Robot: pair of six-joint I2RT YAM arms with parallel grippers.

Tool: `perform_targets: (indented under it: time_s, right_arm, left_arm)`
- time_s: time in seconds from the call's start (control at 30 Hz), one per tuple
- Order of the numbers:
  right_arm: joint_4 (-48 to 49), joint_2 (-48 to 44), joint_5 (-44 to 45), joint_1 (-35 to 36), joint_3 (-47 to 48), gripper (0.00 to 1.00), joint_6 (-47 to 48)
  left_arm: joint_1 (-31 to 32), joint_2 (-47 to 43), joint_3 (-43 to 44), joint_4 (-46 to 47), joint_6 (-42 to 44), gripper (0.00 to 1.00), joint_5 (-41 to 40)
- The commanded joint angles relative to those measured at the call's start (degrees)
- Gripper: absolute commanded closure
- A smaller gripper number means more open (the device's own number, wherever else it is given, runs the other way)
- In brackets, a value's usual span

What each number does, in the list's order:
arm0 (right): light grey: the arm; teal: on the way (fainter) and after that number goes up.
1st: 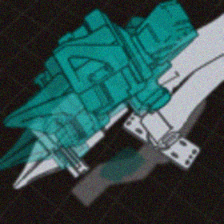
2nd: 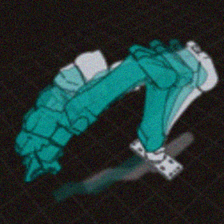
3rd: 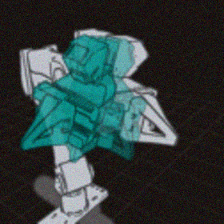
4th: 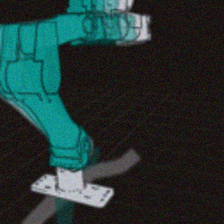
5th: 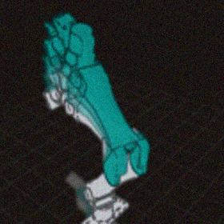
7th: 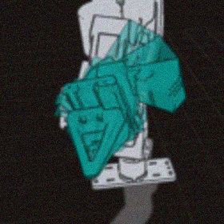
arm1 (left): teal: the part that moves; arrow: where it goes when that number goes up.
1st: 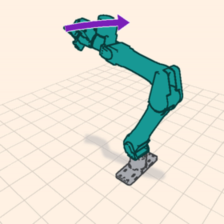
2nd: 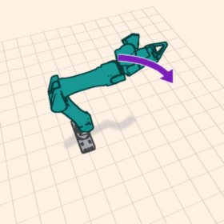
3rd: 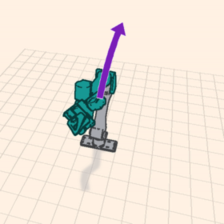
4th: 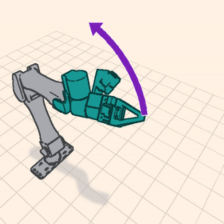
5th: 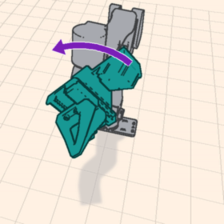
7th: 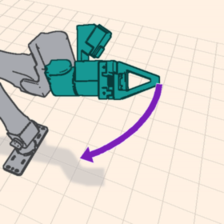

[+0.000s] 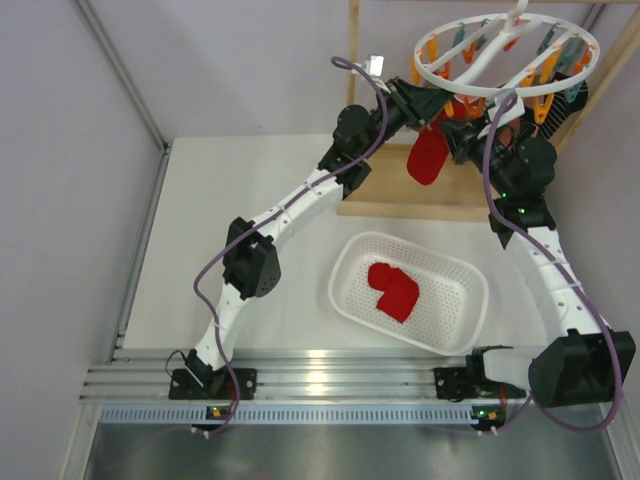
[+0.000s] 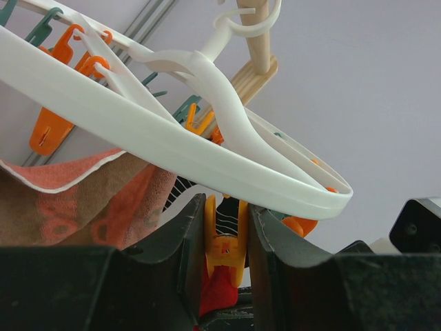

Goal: Clip the socks to the hanger
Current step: Clamp the sock onto the hanger.

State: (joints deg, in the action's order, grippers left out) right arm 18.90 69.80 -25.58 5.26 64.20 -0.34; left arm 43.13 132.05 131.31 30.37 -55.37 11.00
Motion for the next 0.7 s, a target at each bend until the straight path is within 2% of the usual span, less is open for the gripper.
perform_targets:
  time_s: [0.0,0.2,0.5,0.67]
  right_arm:
    - [5.4,-0.3,0.3,0.7,3.5,1.00,-0.5]
    - [5.2,-0.2,2.2,0.7,3.6,1.00,1.6]
    - [5.5,0.4,4.3,0.6,4.3,1.00,2.4]
    - [6.1,0.6,5.2,0.6,4.9,1.00,1.8]
  left_arm:
    - [0.9,-3.1,0.1,0.6,-0.5,0.97,1.0]
    - [0.9,-3.4,0.1,0.6,-1.0,0.90,0.9]
    - [0.6,-3.8,0.1,0.6,-0.6,0.67,-0.1]
    - [0.2,-3.8,0.7,0.6,-0.2,0.60,-0.7]
